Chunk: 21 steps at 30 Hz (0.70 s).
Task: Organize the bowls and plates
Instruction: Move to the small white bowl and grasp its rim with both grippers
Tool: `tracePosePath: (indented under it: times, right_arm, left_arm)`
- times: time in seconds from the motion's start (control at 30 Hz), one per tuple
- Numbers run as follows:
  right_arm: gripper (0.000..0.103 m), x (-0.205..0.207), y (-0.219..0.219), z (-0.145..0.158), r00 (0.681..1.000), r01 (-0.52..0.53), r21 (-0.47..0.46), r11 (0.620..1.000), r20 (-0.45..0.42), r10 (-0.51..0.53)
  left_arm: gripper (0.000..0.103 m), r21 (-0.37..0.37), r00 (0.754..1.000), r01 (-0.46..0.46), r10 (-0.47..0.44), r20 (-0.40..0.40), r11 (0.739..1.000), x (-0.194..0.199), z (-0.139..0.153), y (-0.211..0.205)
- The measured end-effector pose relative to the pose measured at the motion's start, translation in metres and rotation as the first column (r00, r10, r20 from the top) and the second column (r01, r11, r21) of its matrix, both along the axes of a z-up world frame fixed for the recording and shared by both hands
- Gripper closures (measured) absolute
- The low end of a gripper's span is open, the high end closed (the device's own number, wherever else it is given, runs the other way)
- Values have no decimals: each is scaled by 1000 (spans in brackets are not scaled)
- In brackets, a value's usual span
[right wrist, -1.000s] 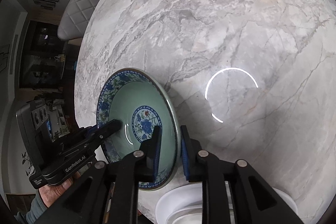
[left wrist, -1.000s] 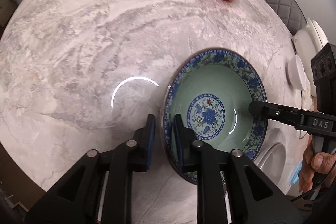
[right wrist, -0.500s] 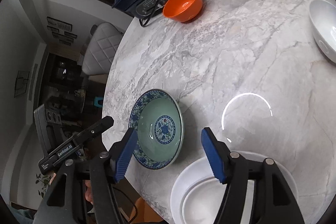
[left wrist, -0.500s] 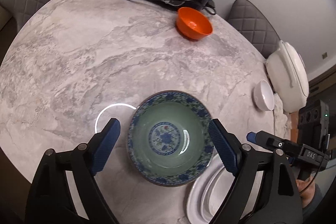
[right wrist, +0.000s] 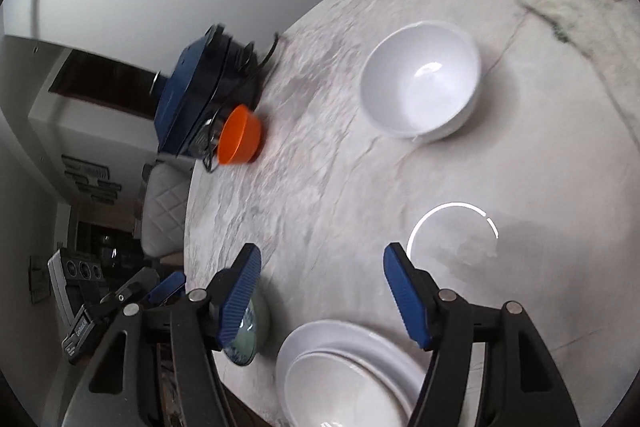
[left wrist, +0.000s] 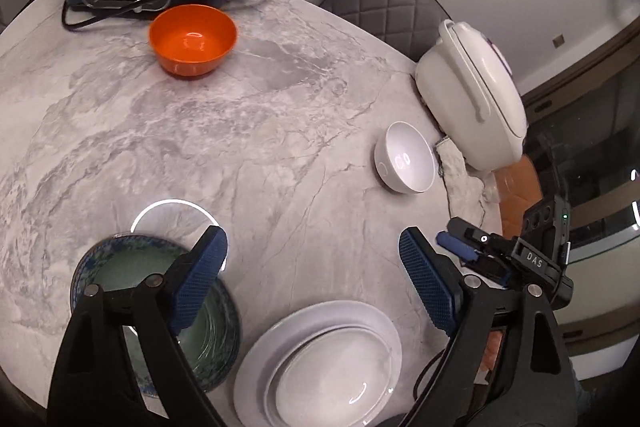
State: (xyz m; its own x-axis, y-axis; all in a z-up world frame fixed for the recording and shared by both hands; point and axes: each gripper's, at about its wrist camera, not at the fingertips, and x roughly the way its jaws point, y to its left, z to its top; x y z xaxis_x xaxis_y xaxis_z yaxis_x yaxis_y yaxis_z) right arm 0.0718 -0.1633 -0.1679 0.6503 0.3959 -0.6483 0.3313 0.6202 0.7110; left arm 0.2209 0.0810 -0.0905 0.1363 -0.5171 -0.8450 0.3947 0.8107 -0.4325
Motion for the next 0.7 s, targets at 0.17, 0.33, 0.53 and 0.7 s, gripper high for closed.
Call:
tracePosePath:
  times: [0.17,0.33,0.53,0.7]
  right_arm:
    - [36,-1,-79,3,994,113,-29,993,-4,-113]
    - [36,22,-126,-13,992,126,38,991,0,-126]
    - [37,47,-137,-37,997,73,86,994,-42,-70]
    - [43,62,-134,-52,998,34,110,993,-56,-28]
  left_arm:
    - [17,77,990,142,-142,-1,987,39,-13,-91]
    - [17,112,969,242,-234,-80,964,74,-56,-168]
    - [20,147,953,299,-287,-97,943,92,-98,-223]
    - [38,160,944,324,-308,-116,932,94,-123,-242]
